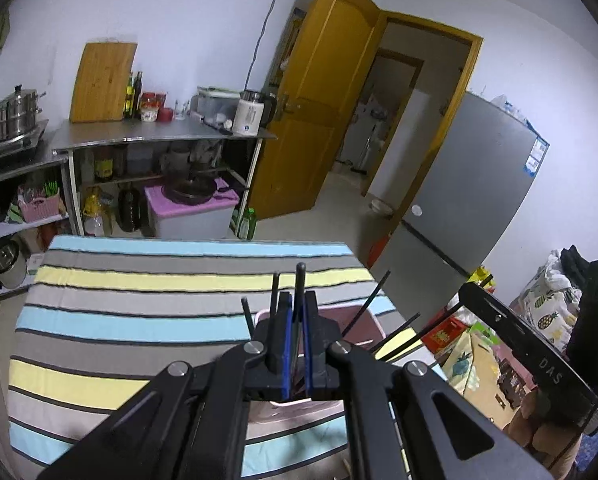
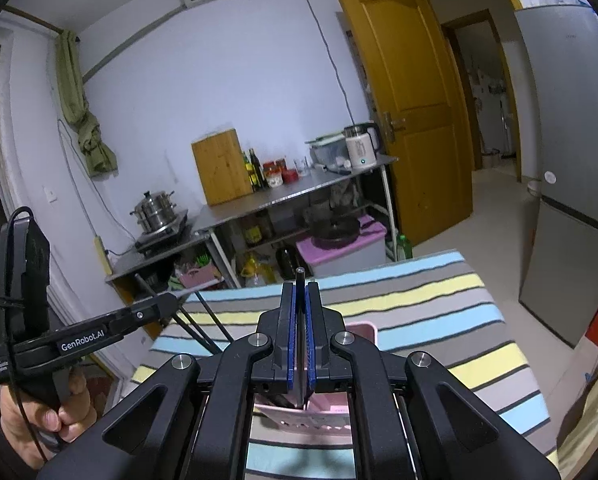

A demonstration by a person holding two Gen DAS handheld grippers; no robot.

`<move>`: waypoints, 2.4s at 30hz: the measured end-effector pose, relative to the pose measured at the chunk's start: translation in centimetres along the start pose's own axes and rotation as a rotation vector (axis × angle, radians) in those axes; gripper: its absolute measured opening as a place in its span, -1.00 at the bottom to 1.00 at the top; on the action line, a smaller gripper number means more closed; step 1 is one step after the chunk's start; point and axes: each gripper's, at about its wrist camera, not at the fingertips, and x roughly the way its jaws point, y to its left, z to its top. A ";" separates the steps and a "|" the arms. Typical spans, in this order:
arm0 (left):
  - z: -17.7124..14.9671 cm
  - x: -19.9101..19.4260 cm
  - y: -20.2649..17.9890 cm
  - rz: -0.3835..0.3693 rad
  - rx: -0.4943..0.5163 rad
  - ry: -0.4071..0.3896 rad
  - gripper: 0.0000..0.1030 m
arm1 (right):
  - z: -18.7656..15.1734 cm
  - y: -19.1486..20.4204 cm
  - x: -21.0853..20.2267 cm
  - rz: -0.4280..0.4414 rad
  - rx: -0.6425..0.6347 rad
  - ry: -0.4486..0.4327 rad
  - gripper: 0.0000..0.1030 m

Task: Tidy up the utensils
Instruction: 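Lower the chopsticks into the pink basket and open both grippers, then withdraw both grippers from the basket back to the remaining chopsticks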

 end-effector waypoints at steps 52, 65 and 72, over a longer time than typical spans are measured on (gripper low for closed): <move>-10.2 -8.1 0.0 0.031 0.001 -0.054 -0.28 | -7.0 0.6 -9.5 0.025 -0.049 0.025 -0.74; -15.7 -9.5 -1.4 0.020 0.013 -0.014 -0.28 | -10.9 0.7 -12.5 0.023 -0.054 0.055 -0.74; -17.2 -8.9 -1.5 0.016 -0.002 0.015 -0.28 | -12.2 0.0 -12.7 0.013 -0.053 0.076 -0.74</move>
